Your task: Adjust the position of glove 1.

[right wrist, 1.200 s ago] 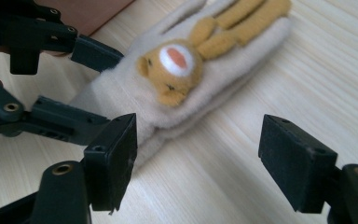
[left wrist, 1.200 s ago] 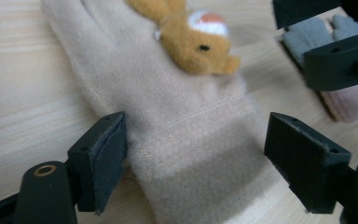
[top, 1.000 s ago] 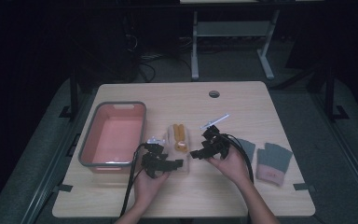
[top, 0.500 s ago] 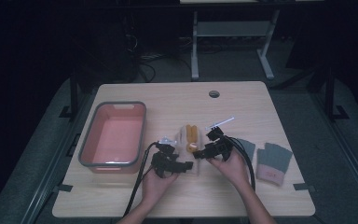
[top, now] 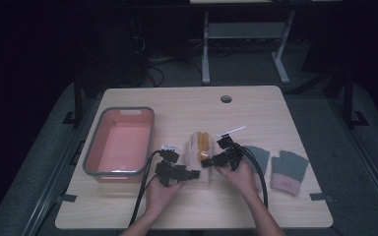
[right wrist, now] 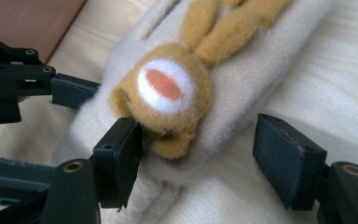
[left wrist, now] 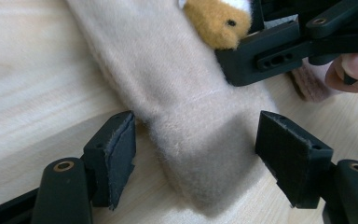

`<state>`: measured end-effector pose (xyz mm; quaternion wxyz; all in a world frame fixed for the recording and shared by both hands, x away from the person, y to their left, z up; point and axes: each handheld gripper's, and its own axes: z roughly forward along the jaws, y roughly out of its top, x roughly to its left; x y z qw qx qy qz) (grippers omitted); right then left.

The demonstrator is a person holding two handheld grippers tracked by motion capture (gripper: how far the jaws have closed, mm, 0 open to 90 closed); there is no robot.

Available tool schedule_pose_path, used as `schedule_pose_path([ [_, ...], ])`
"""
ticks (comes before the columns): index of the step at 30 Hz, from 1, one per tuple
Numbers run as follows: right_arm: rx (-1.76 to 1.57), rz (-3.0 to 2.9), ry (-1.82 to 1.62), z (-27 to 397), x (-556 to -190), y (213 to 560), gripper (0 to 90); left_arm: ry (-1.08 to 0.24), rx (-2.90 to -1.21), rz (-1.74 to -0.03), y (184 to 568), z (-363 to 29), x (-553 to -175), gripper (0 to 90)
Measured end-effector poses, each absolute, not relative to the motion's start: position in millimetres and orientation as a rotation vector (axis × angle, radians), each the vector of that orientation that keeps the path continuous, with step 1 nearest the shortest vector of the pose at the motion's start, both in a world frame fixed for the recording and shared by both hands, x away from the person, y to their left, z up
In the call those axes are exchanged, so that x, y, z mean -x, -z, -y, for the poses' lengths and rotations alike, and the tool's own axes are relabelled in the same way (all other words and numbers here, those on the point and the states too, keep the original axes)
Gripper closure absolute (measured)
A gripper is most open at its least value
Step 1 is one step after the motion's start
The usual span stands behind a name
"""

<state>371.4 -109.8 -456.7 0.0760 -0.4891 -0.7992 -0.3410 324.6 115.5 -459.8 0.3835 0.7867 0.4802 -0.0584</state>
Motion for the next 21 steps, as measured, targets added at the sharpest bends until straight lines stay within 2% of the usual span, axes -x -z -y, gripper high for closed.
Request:
schedule_pose_path([
  [4, 1.486, 2.397, 1.025, 108, -370, 457, 36.9, 0.167, -1.998, -1.229, 461, -115, -326, 33.9],
  [11, 1.521, 2.327, 1.019, 105, -367, 459, 53.2, 0.227, -1.998, -1.226, 461, -116, -330, 42.5],
  [15, 1.527, 2.335, 1.031, 102, -365, 460, 58.0, 0.250, -1.974, -1.232, 463, -117, -334, 44.5],
  [21, 1.538, 2.364, 1.027, 97, -363, 460, 64.3, 0.268, -1.981, -1.232, 465, -115, -338, 53.1],
])
